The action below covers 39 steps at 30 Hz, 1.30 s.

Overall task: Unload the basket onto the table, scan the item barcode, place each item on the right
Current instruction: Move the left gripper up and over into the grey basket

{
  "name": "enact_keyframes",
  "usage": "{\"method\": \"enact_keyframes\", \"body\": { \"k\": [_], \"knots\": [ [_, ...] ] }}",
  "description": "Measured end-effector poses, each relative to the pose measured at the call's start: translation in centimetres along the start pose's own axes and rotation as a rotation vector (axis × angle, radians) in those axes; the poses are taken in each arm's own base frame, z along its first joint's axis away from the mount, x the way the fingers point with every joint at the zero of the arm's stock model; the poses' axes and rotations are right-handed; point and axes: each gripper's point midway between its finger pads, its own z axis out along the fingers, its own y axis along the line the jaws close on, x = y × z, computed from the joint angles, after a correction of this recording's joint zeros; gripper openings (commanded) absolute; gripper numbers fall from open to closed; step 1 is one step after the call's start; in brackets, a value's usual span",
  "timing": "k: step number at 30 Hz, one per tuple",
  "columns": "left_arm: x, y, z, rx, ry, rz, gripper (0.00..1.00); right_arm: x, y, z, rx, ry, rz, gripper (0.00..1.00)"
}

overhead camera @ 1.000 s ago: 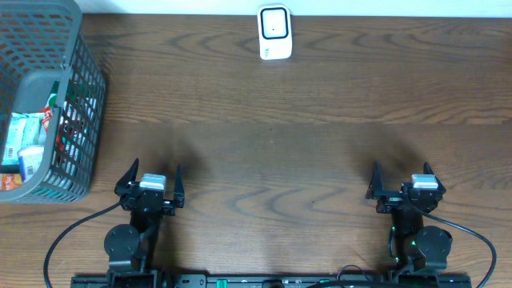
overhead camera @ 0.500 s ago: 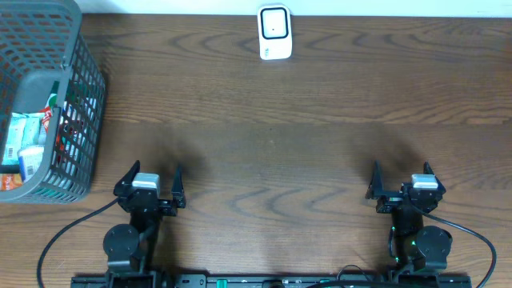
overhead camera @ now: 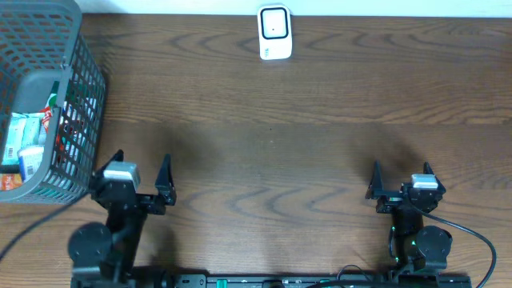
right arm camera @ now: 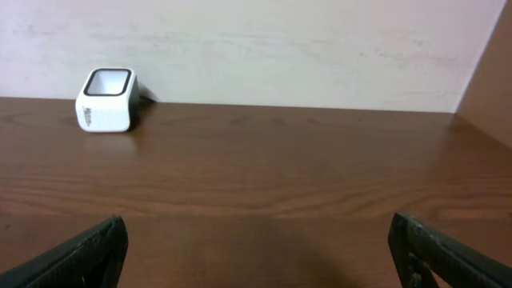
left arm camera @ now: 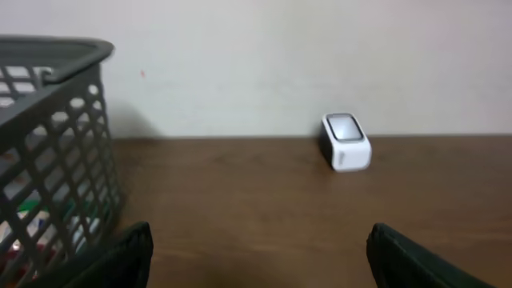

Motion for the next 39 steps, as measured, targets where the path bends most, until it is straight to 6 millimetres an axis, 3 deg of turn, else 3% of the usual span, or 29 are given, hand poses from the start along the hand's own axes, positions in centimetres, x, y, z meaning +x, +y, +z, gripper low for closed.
{"method": "enact_keyframes", "body": {
  "k": [13, 24, 27, 32, 39],
  "knots": [
    [-9.5, -1.3, 1.5, 0.062, 0.208, -0.043, 0.86, 0.0, 0.0, 0.0, 0.0, 0.0, 0.0, 0.99],
    [-14.3, -0.9, 3.4, 0.052, 0.413, -0.043, 0.86, 0.0, 0.0, 0.0, 0.0, 0.0, 0.0, 0.99],
    [-15.3, 0.2, 3.7, 0.018, 0.45, -0.056, 0.86, 0.0, 0.0, 0.0, 0.0, 0.001, 0.0, 0.99],
    [-16.6, 3.8, 5.3, -0.071, 0.463, -0.1, 0.86, 0.0, 0.0, 0.0, 0.0, 0.0, 0.0, 0.99],
    [-14.1, 8.6, 7.5, -0.165, 0.552, -0.156, 0.86, 0.0, 0.0, 0.0, 0.0, 0.001, 0.0, 0.99]
  ]
}}
